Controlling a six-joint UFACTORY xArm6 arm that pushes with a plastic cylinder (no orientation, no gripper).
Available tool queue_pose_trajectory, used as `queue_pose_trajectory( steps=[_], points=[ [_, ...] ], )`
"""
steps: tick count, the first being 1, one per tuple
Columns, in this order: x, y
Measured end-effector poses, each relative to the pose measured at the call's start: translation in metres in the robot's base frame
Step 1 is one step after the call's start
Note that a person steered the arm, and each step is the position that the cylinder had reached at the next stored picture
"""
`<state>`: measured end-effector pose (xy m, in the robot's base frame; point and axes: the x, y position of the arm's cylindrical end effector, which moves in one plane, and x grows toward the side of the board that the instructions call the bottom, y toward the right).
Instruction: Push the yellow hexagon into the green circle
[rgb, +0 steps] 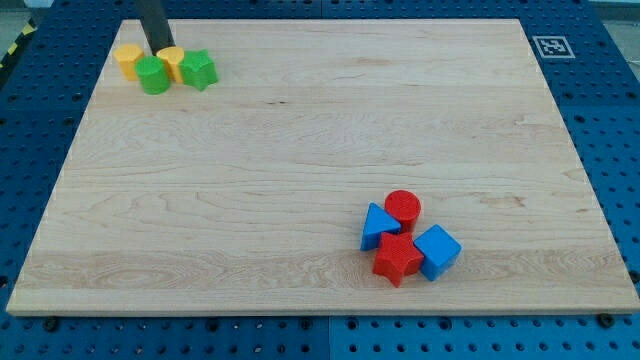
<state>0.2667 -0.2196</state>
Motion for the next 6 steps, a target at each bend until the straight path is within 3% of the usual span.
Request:
queue_pose_trajectory(
  steps=[2, 4, 6],
  points=[
    [-0.006, -0.010],
    [-0.015, -0.081],
    [-0.014, -0.082]
  ],
)
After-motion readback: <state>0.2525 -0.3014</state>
